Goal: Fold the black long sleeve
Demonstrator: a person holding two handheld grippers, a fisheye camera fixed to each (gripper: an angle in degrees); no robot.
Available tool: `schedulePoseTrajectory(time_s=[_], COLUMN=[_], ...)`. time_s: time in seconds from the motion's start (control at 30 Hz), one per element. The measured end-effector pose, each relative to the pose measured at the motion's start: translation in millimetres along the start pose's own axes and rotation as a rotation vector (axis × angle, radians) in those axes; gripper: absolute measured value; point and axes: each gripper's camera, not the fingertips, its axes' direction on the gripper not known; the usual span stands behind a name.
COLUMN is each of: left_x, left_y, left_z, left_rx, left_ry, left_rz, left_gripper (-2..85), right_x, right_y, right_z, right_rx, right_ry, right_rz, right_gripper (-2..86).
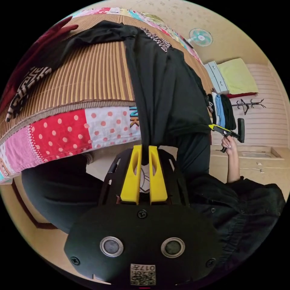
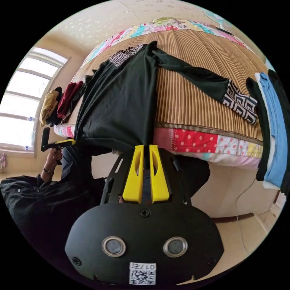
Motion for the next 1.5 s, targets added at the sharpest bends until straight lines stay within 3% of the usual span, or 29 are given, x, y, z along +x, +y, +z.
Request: schedulePoseTrajectory(time_s=[0.13,0.23,0.43,0.6,0.87,1.03,1.1,1.3,1.5], left_x=[10.8,10.2,5.7,-6.0,-96.1,-121.7,-114.0,-113.2,-171.7], left_y=[31.5,50.3,45.5,51.5,44.5,48.6,77.4,194.7,274.9], left_z=[28.8,33.6,-22.1,-93.8,-102.6,-90.7,-114.7,-167.5,-190.7], left_rx=[-0.18,-0.127,0.235,0.549,0.475,0.453,0.559,0.728,0.741], left_ry=[-0.071,-0.099,-0.048,-0.318,-0.433,-0.38,-0.278,-0.298,-0.286], left_rz=[-0.001,-0.04,-0.136,-0.216,-0.333,-0.348,-0.264,-0.281,-0.469], left_gripper=[4.6,4.4,8.4,8.4,10.6,2.6,1.2,0.4,1.4], right_x=[-14.4,8.8,28.1,-5.6,3.6,44.9,56.7,83.0,96.8], right_y=[40.4,44.3,4.6,-35.7,-28.5,-13.9,-12.0,-10.2,-30.1], right_z=[14.3,-3.2,-55.7,-65.1,-55.6,-62.7,-69.1,-90.3,-88.7], right_rx=[-0.258,-0.157,0.166,0.134,0.088,0.093,0.09,0.104,0.067], right_ry=[0.144,0.072,-0.142,-0.07,-0.178,-0.281,-0.293,-0.296,-0.36], right_rz=[-0.152,-0.042,0.045,-0.035,-0.048,0.018,0.032,0.03,-0.01], right_gripper=[3.4,4.0,3.0,2.6,2.6,2.1,1.8,0.9,0.7])
